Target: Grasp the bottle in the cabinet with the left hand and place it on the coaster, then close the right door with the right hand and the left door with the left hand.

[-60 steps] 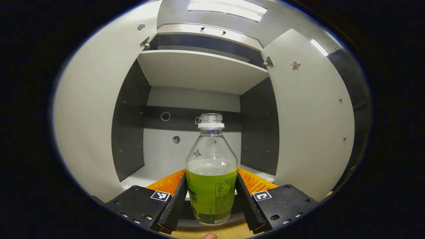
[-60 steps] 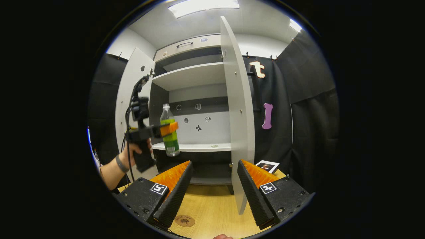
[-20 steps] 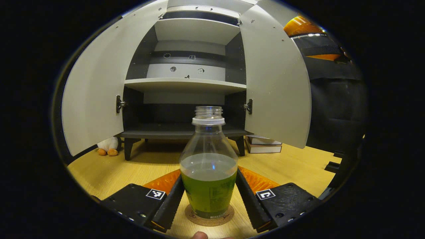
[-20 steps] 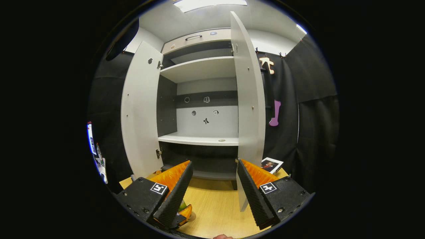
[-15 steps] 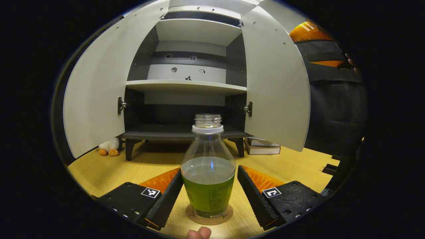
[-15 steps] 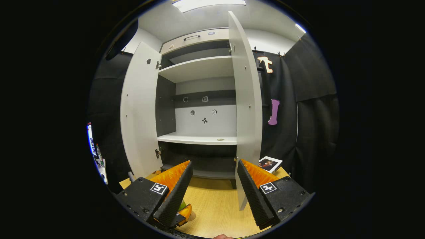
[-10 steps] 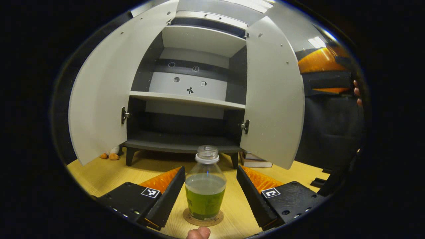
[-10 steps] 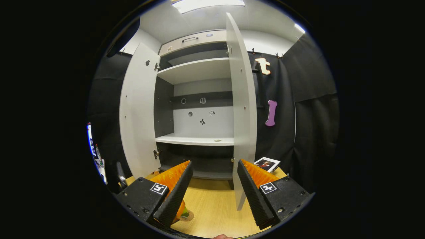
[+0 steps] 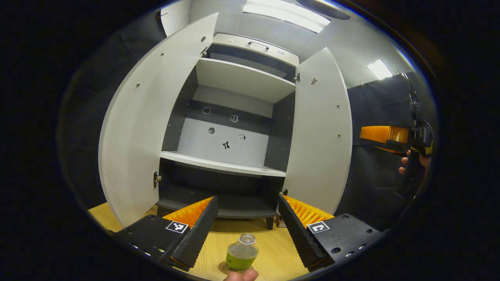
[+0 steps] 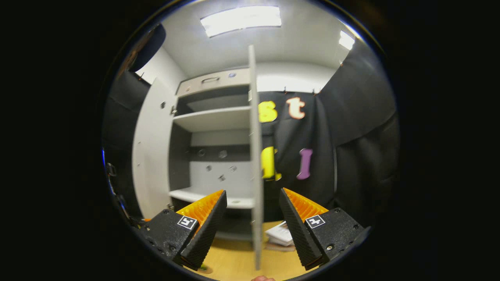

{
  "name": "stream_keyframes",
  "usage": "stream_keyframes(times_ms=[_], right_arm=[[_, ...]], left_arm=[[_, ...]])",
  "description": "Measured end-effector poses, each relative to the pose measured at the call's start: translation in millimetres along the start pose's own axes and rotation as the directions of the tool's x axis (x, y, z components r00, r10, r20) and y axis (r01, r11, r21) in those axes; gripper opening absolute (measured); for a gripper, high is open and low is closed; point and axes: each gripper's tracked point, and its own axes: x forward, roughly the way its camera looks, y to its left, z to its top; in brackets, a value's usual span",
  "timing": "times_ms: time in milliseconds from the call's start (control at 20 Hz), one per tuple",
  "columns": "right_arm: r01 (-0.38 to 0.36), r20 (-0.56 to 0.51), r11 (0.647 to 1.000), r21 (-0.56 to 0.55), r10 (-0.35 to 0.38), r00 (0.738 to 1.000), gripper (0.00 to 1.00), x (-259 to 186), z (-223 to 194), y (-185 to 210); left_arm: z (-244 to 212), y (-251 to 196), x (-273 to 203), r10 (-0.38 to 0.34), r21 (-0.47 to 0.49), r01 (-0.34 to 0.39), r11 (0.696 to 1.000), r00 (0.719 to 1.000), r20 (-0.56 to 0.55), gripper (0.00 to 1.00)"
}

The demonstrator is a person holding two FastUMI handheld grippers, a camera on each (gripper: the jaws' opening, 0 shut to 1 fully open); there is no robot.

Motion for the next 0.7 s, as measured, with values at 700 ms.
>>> stream_keyframes(times_ms=[700], right_arm=[[0.042,0.086,0.982,0.187,-0.059,0.995,0.82,107,58,-63]], left_arm=[[31,21,-15,0.095,0.041,-0.099,0.994,0.992,0.079,0.99]])
